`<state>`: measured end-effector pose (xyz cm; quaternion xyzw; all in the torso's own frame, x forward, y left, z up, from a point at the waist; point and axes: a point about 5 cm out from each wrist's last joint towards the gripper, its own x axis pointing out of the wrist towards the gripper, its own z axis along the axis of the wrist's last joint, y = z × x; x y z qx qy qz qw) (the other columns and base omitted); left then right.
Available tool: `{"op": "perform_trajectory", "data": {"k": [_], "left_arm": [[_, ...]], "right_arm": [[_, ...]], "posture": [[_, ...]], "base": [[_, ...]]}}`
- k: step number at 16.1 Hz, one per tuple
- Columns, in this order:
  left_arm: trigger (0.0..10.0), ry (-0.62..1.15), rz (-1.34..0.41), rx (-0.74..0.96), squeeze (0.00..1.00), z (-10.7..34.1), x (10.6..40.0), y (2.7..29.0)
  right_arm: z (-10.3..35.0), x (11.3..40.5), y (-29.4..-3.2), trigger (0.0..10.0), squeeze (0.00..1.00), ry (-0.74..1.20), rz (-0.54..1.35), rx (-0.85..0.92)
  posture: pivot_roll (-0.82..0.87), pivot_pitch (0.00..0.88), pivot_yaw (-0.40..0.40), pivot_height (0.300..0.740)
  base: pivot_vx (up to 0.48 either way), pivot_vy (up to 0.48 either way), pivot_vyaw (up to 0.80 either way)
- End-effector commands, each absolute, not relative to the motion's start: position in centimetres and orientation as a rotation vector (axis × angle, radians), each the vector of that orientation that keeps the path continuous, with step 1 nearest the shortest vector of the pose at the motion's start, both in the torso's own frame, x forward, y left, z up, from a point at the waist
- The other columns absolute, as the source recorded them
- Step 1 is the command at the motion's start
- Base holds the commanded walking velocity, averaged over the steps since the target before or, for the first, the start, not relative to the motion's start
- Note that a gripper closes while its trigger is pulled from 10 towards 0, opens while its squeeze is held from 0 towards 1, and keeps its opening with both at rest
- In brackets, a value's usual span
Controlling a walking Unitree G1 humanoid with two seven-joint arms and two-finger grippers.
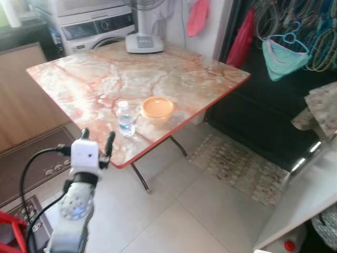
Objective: Restocking fridge
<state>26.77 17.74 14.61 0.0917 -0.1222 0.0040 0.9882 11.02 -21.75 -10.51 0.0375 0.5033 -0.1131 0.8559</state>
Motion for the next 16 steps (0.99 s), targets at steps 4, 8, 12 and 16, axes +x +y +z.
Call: {"op": "perform_trajectory", "data": {"k": [4, 8, 12, 16], "left_arm": [[10.0, -0.273, -0.097, 0.157, 0.00, 15.6, 26.8, 15.9], [10.0, -0.287, -0.037, 0.169, 0.00, 16.3, 27.1, 16.9], [10.0, -0.282, -0.045, 0.171, 0.00, 16.1, 26.8, 16.5], [10.0, -0.273, -0.031, 0.180, 0.00, 16.0, 26.6, 16.8]], "right_arm": [[-10.6, 10.6, -21.7, 10.0, 0.00, 1.069, -0.220, 0.084], [-10.7, 10.5, -21.6, 10.0, 0.00, 1.072, -0.211, 0.094], [-10.7, 10.3, -21.7, 10.0, 0.00, 1.081, -0.190, 0.077], [-10.7, 10.1, -21.8, 10.0, 0.00, 1.081, -0.180, 0.093]], "posture": [[0.19, 0.000, -0.012, 0.740], [0.20, 0.000, -0.025, 0.740], [0.20, 0.000, -0.030, 0.740], [0.21, 0.000, -0.042, 0.740]], "base": [[0.000, 0.000, 0.00], [0.000, 0.000, 0.00], [0.000, 0.000, 0.40], [0.180, 0.000, 0.20]]}}
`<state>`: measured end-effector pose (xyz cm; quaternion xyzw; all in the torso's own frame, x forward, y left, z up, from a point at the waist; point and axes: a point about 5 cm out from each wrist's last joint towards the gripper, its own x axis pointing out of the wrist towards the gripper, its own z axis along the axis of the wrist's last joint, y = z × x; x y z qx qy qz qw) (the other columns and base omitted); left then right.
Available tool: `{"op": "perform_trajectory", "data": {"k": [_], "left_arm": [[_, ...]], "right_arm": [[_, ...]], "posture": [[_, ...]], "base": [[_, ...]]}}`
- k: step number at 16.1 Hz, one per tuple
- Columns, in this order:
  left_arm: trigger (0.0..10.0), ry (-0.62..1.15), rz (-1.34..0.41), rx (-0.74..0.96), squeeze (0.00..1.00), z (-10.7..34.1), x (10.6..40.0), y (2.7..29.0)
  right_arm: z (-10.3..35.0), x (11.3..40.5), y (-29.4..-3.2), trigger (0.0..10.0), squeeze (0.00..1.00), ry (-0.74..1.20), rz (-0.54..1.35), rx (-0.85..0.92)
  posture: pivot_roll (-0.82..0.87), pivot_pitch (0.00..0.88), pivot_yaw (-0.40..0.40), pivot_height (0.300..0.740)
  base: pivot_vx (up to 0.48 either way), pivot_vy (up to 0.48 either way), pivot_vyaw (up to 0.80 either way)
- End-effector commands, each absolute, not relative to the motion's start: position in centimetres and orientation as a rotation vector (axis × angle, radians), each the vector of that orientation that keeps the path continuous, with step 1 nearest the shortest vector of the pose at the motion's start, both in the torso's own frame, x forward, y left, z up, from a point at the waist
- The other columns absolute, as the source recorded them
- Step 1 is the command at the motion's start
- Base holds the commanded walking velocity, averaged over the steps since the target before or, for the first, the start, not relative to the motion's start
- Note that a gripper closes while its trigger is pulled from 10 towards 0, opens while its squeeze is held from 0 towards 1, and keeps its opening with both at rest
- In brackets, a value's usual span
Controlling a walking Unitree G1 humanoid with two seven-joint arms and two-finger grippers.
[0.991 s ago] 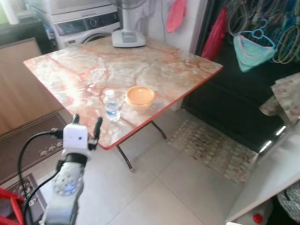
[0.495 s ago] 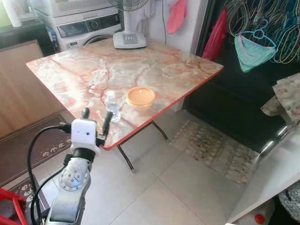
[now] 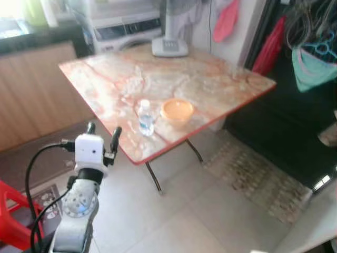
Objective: Restocking fridge
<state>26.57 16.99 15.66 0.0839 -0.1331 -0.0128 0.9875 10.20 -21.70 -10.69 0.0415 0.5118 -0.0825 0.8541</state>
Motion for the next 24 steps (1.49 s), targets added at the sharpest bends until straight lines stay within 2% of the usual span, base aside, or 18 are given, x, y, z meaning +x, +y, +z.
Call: {"op": "perform_trajectory", "data": {"k": [1, 14, 20, 24], "left_arm": [[10.0, -0.272, -0.028, 0.180, 0.00, 16.04, 26.46, 16.79], [10.0, -0.266, -0.042, 0.174, 0.00, 15.99, 26.49, 16.35], [10.0, -0.275, -0.035, 0.173, 0.00, 16.18, 26.50, 16.19], [10.0, -0.284, -0.035, 0.171, 0.00, 16.44, 26.50, 16.16]], "right_arm": [[-10.71, 10.04, -21.83, 10.0, 0.00, 1.084, -0.170, 0.087], [-10.70, 10.00, -21.86, 10.0, 0.00, 1.092, -0.125, 0.073], [-10.67, 10.00, -22.00, 10.0, 0.00, 1.091, -0.121, 0.074], [-10.68, 9.95, -22.00, 10.0, 0.00, 1.091, -0.124, 0.085]], "posture": [[0.21, 0.000, -0.046, 0.740], [0.20, 0.000, -0.046, 0.740], [0.20, 0.000, -0.053, 0.740], [0.20, 0.000, -0.055, 0.740]], "base": [[0.240, 0.000, 0.00], [0.250, 0.000, 0.00], [0.250, 0.000, 0.74], [0.248, 0.000, 0.00]]}}
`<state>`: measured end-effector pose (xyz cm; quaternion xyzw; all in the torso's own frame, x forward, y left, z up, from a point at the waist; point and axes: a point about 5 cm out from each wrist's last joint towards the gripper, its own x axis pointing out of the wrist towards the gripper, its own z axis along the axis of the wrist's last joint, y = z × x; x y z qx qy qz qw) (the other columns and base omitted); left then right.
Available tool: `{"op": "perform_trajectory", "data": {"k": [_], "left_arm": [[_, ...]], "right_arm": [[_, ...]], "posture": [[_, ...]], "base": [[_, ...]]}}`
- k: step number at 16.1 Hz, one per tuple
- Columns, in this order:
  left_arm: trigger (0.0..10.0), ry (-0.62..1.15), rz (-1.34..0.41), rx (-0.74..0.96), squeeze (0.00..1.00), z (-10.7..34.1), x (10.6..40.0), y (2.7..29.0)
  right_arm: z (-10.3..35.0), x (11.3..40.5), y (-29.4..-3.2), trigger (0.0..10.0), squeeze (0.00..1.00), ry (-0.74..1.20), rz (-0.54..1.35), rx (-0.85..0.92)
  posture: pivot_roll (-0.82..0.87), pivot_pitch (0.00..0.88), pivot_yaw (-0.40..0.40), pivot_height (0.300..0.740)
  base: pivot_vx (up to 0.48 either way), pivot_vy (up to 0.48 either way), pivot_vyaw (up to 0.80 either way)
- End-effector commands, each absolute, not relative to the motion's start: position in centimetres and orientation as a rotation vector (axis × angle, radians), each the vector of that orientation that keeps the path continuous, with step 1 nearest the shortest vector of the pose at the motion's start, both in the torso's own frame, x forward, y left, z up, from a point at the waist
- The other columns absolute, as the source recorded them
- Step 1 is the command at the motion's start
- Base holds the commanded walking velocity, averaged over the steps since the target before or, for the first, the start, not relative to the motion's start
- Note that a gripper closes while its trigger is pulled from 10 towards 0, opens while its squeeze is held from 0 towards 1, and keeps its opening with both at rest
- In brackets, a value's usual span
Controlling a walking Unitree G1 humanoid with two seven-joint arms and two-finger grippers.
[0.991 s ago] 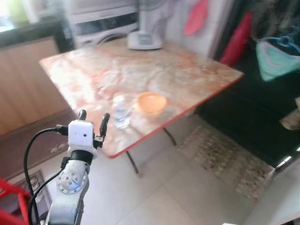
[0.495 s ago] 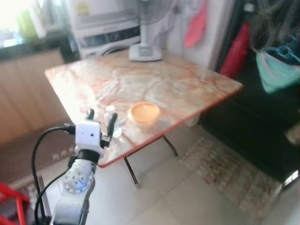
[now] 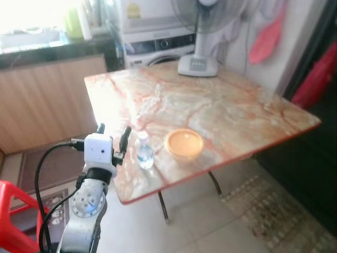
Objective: Restocking fridge
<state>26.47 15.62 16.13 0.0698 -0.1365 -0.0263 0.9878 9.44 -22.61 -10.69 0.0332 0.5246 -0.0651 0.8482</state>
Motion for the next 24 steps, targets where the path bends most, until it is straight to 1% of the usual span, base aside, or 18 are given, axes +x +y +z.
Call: {"op": "perform_trajectory", "data": {"k": [1, 6, 10, 12, 13, 14, 16, 18, 20, 21, 22, 24], "left_arm": [[10.0, -0.285, -0.035, 0.171, 0.00, 16.5, 26.5, 16.2], [10.0, -0.309, -0.091, 0.161, 0.00, 17.4, 26.6, 15.4], [10.0, -0.332, -0.159, 0.119, 0.00, 18.8, 26.6, 14.5], [10.0, -0.330, -0.259, 0.098, 0.00, 21.4, 26.8, 13.1], [10.0, -0.315, -0.280, 0.070, 0.00, 22.7, 27.1, 12.7], [10.0, -0.279, -0.306, 0.061, 0.00, 23.9, 27.5, 12.4], [10.0, -0.170, -0.333, 0.097, 0.00, 24.2, 27.8, 12.4], [10.0, 0.070, -0.334, 0.151, 0.00, 24.7, 27.9, 13.0], [10.0, 0.154, -0.391, 0.147, 0.00, 24.8, 27.6, 12.9], [10.0, 0.220, -0.388, 0.206, 0.00, 24.7, 27.6, 13.3], [10.0, 0.249, -0.377, 0.228, 0.00, 24.4, 27.7, 13.6], [10.0, 0.294, -0.377, 0.230, 0.00, 24.4, 27.7, 13.8]], "right_arm": [[-10.7, 9.9, -22.0, 10.0, 0.00, 1.091, -0.123, 0.085], [-10.7, 9.9, -22.0, 10.0, 0.00, 1.097, -0.111, 0.079], [-10.7, 9.8, -21.9, 10.0, 0.00, 1.097, -0.113, 0.081], [-10.7, 9.8, -21.9, 10.0, 0.00, 1.098, -0.110, 0.078], [-10.7, 9.8, -21.9, 10.0, 0.00, 1.099, -0.108, 0.077], [-10.7, 9.8, -21.9, 10.0, 0.00, 1.101, -0.106, 0.076], [-10.7, 9.8, -21.8, 10.0, 0.00, 1.103, -0.103, 0.076], [-10.8, 9.9, -21.7, 10.0, 0.00, 1.111, -0.084, 0.060], [-10.8, 9.9, -21.6, 10.0, 0.00, 1.116, -0.079, 0.059], [-10.8, 9.8, -21.6, 10.0, 0.00, 1.120, -0.076, 0.057], [-10.8, 9.8, -21.5, 10.0, 0.00, 1.122, -0.074, 0.056], [-10.9, 9.8, -21.5, 10.0, 0.00, 1.124, -0.071, 0.055]], "posture": [[0.20, 0.000, -0.055, 0.740], [0.21, 0.000, -0.053, 0.740], [0.21, 0.000, -0.053, 0.740], [0.21, 0.000, -0.055, 0.740], [0.22, 0.000, -0.056, 0.740], [0.22, 0.000, -0.056, 0.740], [0.21, 0.000, -0.052, 0.740], [0.23, 0.000, -0.049, 0.740], [0.23, 0.000, -0.044, 0.740], [0.23, 0.000, -0.041, 0.740], [0.23, 0.000, -0.039, 0.740], [0.23, 0.000, -0.037, 0.740]], "base": [[0.247, 0.000, 0.00], [0.249, 0.000, 0.00], [0.000, 0.000, 0.00], [0.000, 0.000, 0.00], [0.000, 0.000, 0.00], [0.000, 0.000, 0.00], [0.000, 0.000, 0.00], [0.000, 0.000, 0.00], [0.000, 0.000, 0.00], [0.000, 0.000, 0.00], [0.000, 0.000, 0.00], [0.000, 0.000, 0.00]]}}
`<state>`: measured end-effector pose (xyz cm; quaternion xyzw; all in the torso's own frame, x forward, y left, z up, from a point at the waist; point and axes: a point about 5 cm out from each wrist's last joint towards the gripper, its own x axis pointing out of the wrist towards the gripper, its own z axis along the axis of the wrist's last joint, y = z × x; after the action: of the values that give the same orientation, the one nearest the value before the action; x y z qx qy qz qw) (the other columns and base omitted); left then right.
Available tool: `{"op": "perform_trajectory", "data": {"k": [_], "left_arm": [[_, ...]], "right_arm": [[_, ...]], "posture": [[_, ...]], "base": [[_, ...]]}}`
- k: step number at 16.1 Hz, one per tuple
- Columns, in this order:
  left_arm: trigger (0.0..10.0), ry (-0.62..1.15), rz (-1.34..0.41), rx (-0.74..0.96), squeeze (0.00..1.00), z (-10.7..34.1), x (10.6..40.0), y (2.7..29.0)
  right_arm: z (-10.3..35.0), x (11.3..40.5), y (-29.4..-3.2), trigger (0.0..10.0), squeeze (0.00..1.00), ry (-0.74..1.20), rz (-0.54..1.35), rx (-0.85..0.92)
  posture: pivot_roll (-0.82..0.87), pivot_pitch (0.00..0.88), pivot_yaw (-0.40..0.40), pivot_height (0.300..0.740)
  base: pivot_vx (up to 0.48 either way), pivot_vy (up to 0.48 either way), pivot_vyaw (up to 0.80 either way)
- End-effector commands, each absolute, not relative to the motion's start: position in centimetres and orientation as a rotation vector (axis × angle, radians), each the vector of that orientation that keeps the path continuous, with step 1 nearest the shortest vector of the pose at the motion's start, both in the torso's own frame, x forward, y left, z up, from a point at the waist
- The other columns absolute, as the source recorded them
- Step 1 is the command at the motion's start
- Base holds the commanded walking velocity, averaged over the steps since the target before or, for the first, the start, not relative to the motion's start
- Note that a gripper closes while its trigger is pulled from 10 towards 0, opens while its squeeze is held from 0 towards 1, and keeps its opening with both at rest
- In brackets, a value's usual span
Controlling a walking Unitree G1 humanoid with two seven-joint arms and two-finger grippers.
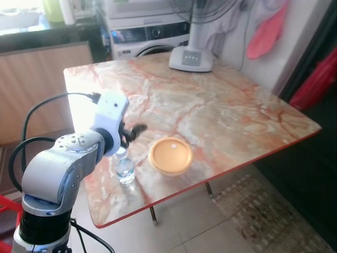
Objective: Restocking fridge
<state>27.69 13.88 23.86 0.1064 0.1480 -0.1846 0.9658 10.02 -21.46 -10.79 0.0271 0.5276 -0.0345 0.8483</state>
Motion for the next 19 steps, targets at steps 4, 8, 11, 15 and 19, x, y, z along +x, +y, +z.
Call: {"op": "perform_trajectory", "data": {"k": [4, 8, 11, 15, 19], "left_arm": [[10.0, 0.437, -0.389, 0.219, 0.00, 24.0, 27.2, 14.5], [10.0, 0.499, -0.403, 0.218, 0.00, 23.0, 26.6, 14.6], [10.0, 0.534, -0.393, 0.251, 0.00, 22.8, 26.3, 15.2], [10.0, 0.547, -0.357, 0.257, 0.00, 22.6, 26.5, 15.7], [10.0, 0.558, -0.359, 0.238, 0.00, 22.2, 26.5, 15.8]], "right_arm": [[-10.9, 9.7, -21.4, 10.0, 0.00, 1.133, -0.063, 0.050], [-10.9, 9.6, -21.5, 10.0, 0.00, 1.129, -0.070, 0.050], [-10.9, 9.5, -21.6, 10.0, 0.00, 1.134, -0.064, 0.046], [-10.9, 9.5, -21.6, 10.0, 0.00, 1.131, -0.068, 0.050], [-10.9, 9.4, -21.7, 10.0, 0.00, 1.132, -0.069, 0.049]], "posture": [[0.22, 0.000, -0.029, 0.740], [0.22, 0.000, -0.028, 0.740], [0.23, 0.000, -0.030, 0.740], [0.23, 0.000, -0.030, 0.740], [0.22, 0.000, -0.035, 0.740]], "base": [[0.000, 0.000, 0.00], [0.000, 0.000, 0.00], [0.000, 0.000, 0.00], [0.000, 0.000, 0.00], [0.000, 0.000, 0.00]]}}
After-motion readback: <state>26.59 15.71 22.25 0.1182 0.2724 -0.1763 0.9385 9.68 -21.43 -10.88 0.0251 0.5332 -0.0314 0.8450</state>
